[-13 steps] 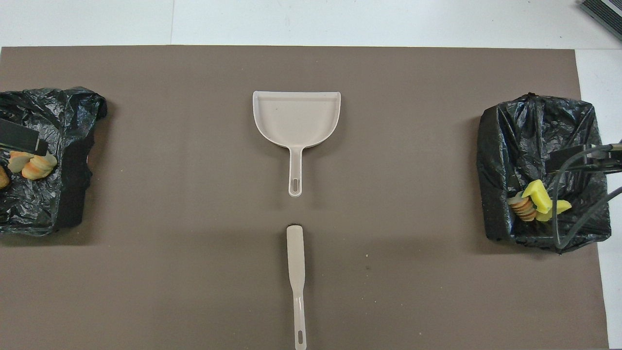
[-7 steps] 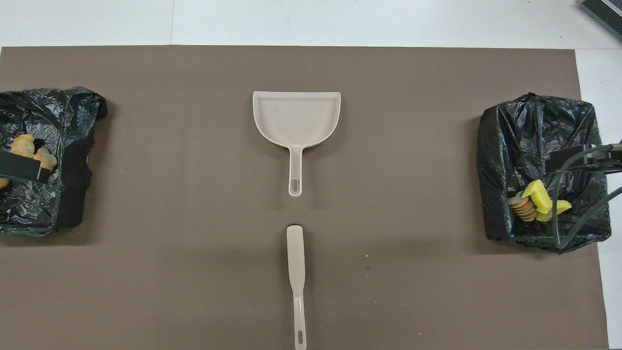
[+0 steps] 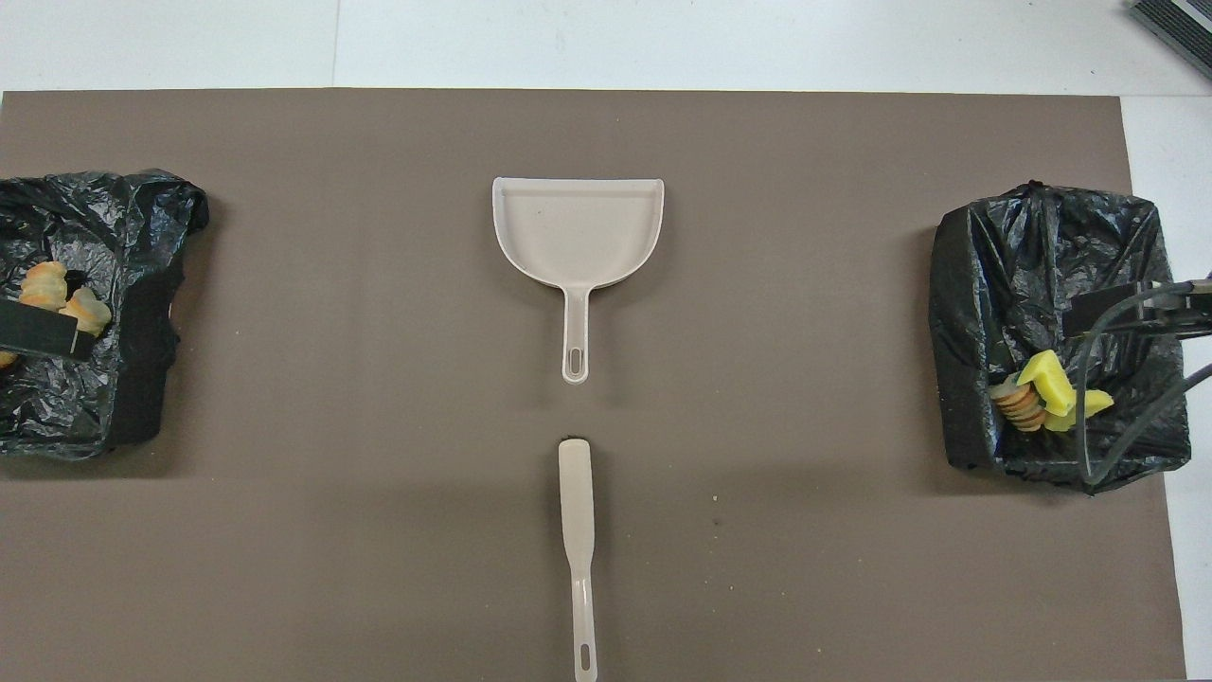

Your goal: Sweep and dump trash in bin

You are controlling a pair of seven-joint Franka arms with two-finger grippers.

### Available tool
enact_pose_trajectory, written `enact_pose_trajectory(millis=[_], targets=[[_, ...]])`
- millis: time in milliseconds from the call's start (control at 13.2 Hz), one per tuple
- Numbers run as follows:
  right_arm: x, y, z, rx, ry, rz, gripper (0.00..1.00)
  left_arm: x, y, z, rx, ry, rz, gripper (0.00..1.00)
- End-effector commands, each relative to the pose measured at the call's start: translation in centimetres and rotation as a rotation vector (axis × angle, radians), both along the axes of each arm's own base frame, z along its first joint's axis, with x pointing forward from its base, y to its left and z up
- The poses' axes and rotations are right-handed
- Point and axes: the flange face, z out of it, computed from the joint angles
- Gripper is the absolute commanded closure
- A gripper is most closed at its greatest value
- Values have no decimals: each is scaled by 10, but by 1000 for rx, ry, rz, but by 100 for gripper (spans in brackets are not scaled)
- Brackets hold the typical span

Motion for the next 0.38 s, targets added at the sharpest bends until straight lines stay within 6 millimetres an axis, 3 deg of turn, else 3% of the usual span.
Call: enact_pose_trajectory(millis=[0,303], targets=[[-6,2,0,4,4,-14,0,-7,3,-1,15,-12,-6,0],[-6,2,1,4,3,-14,0,-8,3,-1,15,-4,-6,0]])
